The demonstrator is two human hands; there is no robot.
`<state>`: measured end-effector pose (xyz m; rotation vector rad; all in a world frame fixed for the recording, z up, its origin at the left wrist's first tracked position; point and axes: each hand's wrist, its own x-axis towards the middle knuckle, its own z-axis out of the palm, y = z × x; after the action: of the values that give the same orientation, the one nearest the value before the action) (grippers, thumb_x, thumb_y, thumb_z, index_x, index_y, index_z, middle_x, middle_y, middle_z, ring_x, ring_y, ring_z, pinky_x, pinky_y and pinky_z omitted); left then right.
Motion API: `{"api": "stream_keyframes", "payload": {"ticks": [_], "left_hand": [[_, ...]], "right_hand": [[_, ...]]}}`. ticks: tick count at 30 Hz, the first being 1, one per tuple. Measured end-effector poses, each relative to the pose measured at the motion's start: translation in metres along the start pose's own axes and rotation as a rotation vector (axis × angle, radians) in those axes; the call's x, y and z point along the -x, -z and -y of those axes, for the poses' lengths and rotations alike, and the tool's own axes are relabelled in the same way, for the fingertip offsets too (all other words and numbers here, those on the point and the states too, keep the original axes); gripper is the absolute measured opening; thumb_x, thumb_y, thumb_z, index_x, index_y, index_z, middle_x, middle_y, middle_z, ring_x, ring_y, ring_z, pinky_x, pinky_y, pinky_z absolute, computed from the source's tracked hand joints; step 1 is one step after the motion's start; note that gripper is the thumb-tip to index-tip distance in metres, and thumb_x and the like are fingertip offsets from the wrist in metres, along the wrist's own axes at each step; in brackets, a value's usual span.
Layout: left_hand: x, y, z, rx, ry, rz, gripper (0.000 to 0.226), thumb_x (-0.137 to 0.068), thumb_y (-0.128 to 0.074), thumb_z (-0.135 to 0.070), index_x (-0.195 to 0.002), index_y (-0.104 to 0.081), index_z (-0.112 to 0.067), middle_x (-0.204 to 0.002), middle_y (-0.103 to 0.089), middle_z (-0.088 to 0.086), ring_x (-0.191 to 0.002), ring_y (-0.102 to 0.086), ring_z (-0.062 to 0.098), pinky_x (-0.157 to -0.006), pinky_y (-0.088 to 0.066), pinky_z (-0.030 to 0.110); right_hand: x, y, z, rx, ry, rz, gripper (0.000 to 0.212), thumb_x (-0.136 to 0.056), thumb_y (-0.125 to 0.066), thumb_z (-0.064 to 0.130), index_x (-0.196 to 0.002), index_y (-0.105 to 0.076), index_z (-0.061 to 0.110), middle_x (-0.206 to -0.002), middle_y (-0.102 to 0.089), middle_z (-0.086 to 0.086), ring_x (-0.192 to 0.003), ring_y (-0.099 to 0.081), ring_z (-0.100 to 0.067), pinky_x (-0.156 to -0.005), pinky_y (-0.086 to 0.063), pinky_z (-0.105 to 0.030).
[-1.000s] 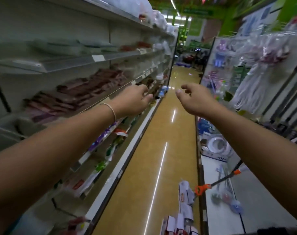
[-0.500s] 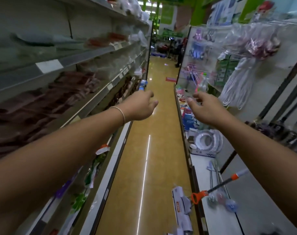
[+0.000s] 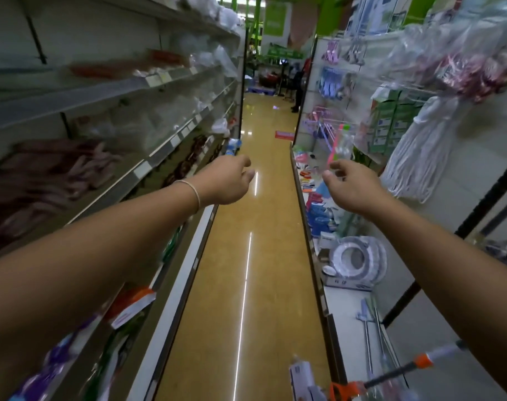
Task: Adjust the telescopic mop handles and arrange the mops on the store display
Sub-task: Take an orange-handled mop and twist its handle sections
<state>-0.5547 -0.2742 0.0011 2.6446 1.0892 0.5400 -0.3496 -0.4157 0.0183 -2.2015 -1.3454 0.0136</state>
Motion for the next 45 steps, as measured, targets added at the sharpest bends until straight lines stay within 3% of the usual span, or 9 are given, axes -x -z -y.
{"api": "stream_keyframes", "payload": {"ticks": [7,13,23,27,31,35,40,45], "left_hand": [[-0.099,-0.03,0.004,0.036,-0.003,0.079,0.049,-0.098,-0.044,-0.043,-0.138,-0.046,-0.014,-0.131,-0.059,0.011,-0.116,-0.057,0.026,-0.094,-0.05,0.039],[-0.179,-0.082,-0.002,0.027,-0.072,0.201,0.051,-0.098,-0.046,-0.042,-0.142,-0.043,-0.015,-0.138,-0.054,0.009,-0.122,-0.054,0.026,-0.098,-0.047,0.037],[-0.333,-0.154,-0.044,-0.032,-0.487,0.324,0.038,-0.098,-0.046,-0.036,-0.125,-0.05,-0.01,-0.119,-0.06,0.018,-0.103,-0.058,0.035,-0.087,-0.05,0.045],[-0.372,-0.182,-0.083,0.019,-0.642,0.374,0.04,-0.098,-0.048,-0.033,-0.128,-0.05,-0.007,-0.125,-0.059,0.021,-0.112,-0.055,0.037,-0.091,-0.047,0.041],[-0.373,-0.226,-0.127,0.081,-0.758,0.491,0.042,-0.096,-0.052,-0.032,-0.129,-0.05,-0.006,-0.128,-0.059,0.021,-0.116,-0.055,0.036,-0.089,-0.043,0.034],[-0.354,-0.27,-0.177,0.139,-0.852,0.637,0.048,-0.096,-0.054,-0.033,-0.136,-0.047,-0.006,-0.135,-0.056,0.017,-0.124,-0.052,0.033,-0.098,-0.04,0.032],[-0.315,-0.318,-0.237,0.184,-0.952,0.754,0.043,-0.096,-0.055,-0.032,-0.131,-0.051,-0.007,-0.129,-0.06,0.016,-0.118,-0.056,0.032,-0.095,-0.042,0.031],[-0.281,-0.378,-0.273,0.147,-1.004,0.881,0.048,-0.095,-0.054,-0.035,-0.135,-0.048,-0.01,-0.132,-0.058,0.016,-0.121,-0.054,0.032,-0.097,-0.043,0.035]], "right_hand": [[-0.08,-0.005,-0.039,-0.021,-0.063,-0.01,0.052,-0.099,-0.054,0.033,-0.144,-0.045,0.009,-0.143,-0.053,-0.014,-0.13,-0.051,-0.029,-0.106,-0.04,-0.039],[-0.129,-0.022,-0.073,0.023,-0.148,-0.033,0.053,-0.097,-0.056,0.035,-0.143,-0.046,0.011,-0.14,-0.055,-0.013,-0.126,-0.053,-0.028,-0.103,-0.042,-0.037],[-0.189,-0.02,-0.143,0.057,-0.511,-0.148,0.053,-0.095,-0.059,0.037,-0.142,-0.049,0.013,-0.139,-0.057,-0.012,-0.127,-0.054,-0.026,-0.102,-0.041,-0.033],[-0.18,-0.017,-0.175,0.068,-0.682,-0.25,0.05,-0.094,-0.06,0.034,-0.138,-0.053,0.014,-0.135,-0.06,-0.012,-0.122,-0.058,-0.026,-0.102,-0.043,-0.034],[-0.144,-0.016,-0.206,0.061,-0.867,-0.323,0.047,-0.092,-0.062,0.035,-0.133,-0.057,0.013,-0.123,-0.065,-0.011,-0.113,-0.062,-0.027,-0.098,-0.046,-0.032],[-0.103,-0.001,-0.235,0.026,-1.014,-0.443,0.045,-0.093,-0.062,0.031,-0.133,-0.057,0.012,-0.122,-0.065,-0.011,-0.111,-0.062,-0.025,-0.1,-0.048,-0.037],[-0.051,0.004,-0.281,0.033,-1.13,-0.537,0.038,-0.092,-0.064,0.029,-0.125,-0.062,0.01,-0.111,-0.067,-0.008,-0.106,-0.062,-0.024,-0.096,-0.049,-0.035],[-0.01,-0.037,-0.336,-0.13,-1.277,-0.494,0.028,-0.091,-0.063,0.021,-0.116,-0.066,0.007,-0.103,-0.07,-0.012,-0.097,-0.066,-0.027,-0.087,-0.05,-0.031]]}}
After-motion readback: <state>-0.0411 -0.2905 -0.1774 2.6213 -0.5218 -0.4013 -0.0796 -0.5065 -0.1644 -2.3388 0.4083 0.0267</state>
